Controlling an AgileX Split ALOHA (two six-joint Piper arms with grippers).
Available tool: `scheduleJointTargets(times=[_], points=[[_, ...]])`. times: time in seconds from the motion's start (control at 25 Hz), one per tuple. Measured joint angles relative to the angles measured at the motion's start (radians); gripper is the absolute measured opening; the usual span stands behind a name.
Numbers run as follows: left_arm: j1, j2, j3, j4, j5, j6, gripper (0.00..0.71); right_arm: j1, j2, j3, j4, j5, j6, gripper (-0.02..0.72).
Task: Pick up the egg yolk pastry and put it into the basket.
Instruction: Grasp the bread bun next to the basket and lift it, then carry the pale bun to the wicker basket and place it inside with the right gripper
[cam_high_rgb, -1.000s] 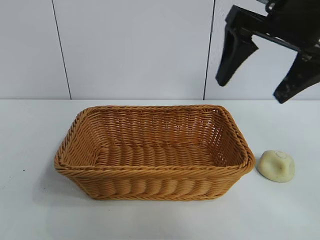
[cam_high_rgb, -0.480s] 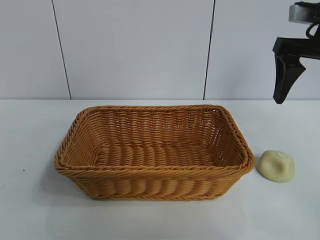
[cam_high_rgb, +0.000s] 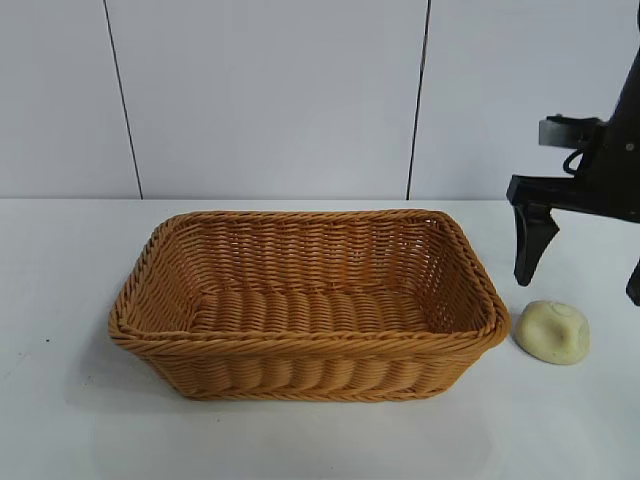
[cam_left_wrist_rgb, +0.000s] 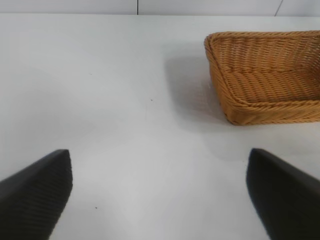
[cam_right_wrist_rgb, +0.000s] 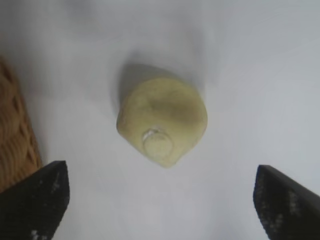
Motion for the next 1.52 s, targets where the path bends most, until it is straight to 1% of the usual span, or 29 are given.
scheduleJointTargets(times=[0.28, 0.32, 0.44, 0.56, 0.6, 0.68, 0.8, 1.0, 1.08, 1.2, 1.24, 1.28, 1.32, 1.52], points=[[0.0, 0.0, 0.0, 0.0, 0.0, 0.0, 0.696, 0.0, 0.089, 0.0, 0.014, -0.05, 0.006, 0.694], [0.0, 0.0, 0.0, 0.0, 0.0, 0.0, 0.696, 0.0, 0.093, 0.0, 0.014, -0.052, 0.006, 0.68], [0.0, 0.0, 0.0, 0.0, 0.0, 0.0, 0.696, 0.0, 0.094, 0.0, 0.015, -0.053, 0.006, 0.456], [0.0, 0.0, 0.0, 0.0, 0.0, 0.0, 0.696, 0.0, 0.094, 0.0, 0.017, -0.051, 0.006, 0.256], [0.0, 0.0, 0.0, 0.0, 0.0, 0.0, 0.696, 0.0, 0.094, 0.0, 0.017, -0.047, 0.006, 0.209], [0.0, 0.0, 0.0, 0.0, 0.0, 0.0, 0.696, 0.0, 0.094, 0.0, 0.017, -0.036, 0.004, 0.167], [0.0, 0.0, 0.0, 0.0, 0.0, 0.0, 0.696, 0.0, 0.085, 0.0, 0.017, -0.021, -0.018, 0.144], [0.0, 0.0, 0.0, 0.0, 0.0, 0.0, 0.696, 0.0, -0.001, -0.015, 0.015, 0.014, -0.021, 0.136], [0.0, 0.0, 0.0, 0.0, 0.0, 0.0, 0.696, 0.0, -0.046, -0.042, 0.009, 0.041, -0.021, 0.136], [0.0, 0.0, 0.0, 0.0, 0.0, 0.0, 0.696, 0.0, -0.11, -0.107, 0.006, 0.119, -0.039, 0.136], [0.0, 0.0, 0.0, 0.0, 0.0, 0.0, 0.696, 0.0, -0.11, -0.107, 0.006, 0.119, -0.039, 0.136], [0.0, 0.0, 0.0, 0.0, 0.0, 0.0, 0.696, 0.0, -0.128, -0.132, 0.006, 0.138, -0.043, 0.136], [0.0, 0.0, 0.0, 0.0, 0.0, 0.0, 0.696, 0.0, -0.157, -0.177, 0.006, 0.175, -0.046, 0.136], [0.0, 0.0, 0.0, 0.0, 0.0, 0.0, 0.696, 0.0, -0.183, -0.252, 0.005, 0.226, -0.047, 0.136]])
